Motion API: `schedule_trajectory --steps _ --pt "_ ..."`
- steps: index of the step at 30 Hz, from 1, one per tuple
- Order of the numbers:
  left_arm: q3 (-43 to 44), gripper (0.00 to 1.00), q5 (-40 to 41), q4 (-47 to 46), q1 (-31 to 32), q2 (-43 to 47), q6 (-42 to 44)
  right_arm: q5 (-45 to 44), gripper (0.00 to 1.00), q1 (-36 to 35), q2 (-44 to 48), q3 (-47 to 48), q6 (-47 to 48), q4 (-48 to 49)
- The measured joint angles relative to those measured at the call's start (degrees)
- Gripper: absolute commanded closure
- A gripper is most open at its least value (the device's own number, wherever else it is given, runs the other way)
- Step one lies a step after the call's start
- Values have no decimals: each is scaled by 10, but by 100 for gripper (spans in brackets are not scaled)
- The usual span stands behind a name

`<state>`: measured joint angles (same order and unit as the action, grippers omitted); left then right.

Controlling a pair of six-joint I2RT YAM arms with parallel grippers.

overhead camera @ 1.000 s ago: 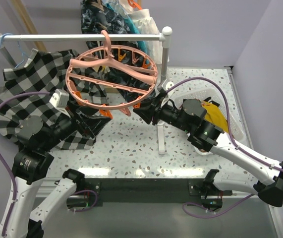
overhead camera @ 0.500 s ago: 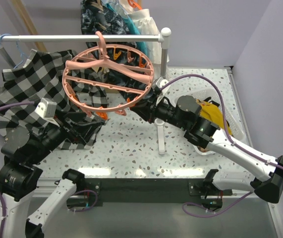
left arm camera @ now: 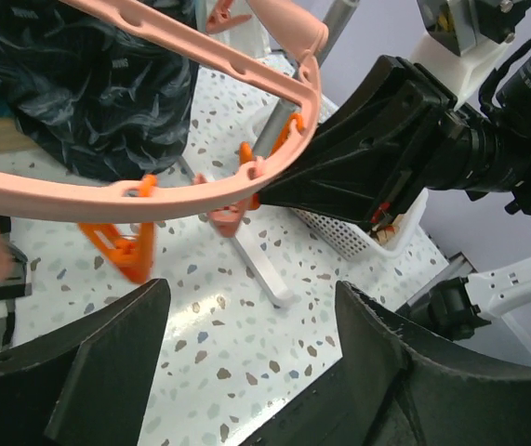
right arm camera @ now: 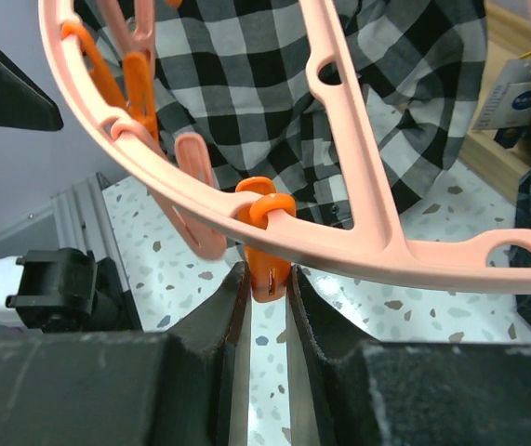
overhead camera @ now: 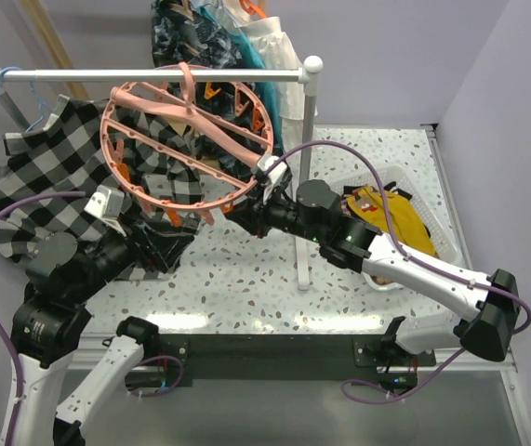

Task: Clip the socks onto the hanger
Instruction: Open the clamp at the hanger.

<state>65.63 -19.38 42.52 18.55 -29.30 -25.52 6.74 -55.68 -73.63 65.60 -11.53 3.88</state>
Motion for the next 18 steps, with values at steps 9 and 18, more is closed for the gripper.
schedule_trajectory --steps 9,18 --pt "-18 38 -72 -76 -5 -12 -52 -18 100 -30 -28 30 2 -12" --pt "-33 40 -113 -146 -5 -43 -99 -11 100 -37 -23 52 2 -36"
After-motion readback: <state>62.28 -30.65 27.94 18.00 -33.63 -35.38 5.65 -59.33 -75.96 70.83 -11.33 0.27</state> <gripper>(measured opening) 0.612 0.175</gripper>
